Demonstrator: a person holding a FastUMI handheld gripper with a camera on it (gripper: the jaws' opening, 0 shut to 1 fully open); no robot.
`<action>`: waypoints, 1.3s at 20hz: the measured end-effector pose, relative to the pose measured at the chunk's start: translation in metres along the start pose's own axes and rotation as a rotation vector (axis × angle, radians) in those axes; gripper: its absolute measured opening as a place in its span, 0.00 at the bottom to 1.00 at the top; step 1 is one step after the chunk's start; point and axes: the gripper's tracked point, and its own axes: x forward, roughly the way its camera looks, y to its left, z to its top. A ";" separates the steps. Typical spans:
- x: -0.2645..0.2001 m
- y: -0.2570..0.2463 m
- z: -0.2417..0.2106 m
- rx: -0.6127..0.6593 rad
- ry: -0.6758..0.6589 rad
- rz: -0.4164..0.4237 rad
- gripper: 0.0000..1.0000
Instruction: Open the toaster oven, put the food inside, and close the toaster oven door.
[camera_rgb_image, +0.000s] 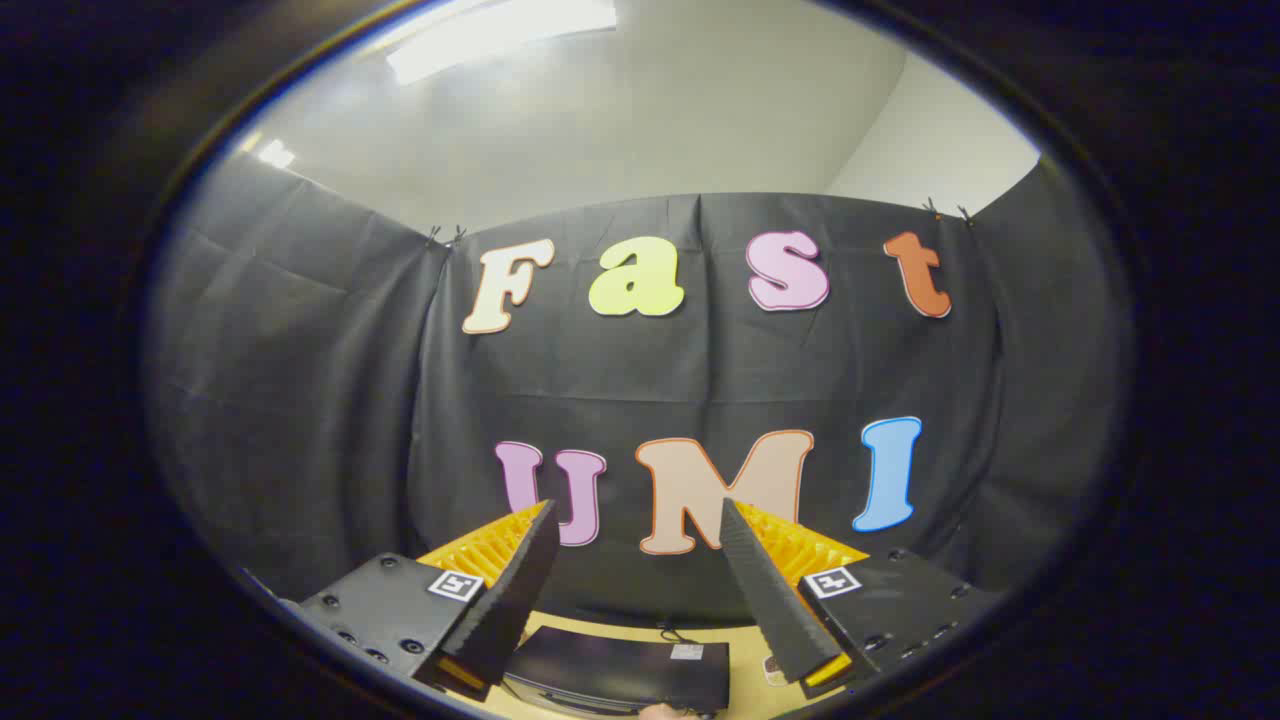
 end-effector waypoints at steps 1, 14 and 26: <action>0.001 0.000 -0.002 -0.001 0.005 -0.003 1.00; 0.027 0.025 -0.047 -0.022 0.052 0.013 1.00; 0.036 0.031 -0.315 -0.023 0.387 0.018 1.00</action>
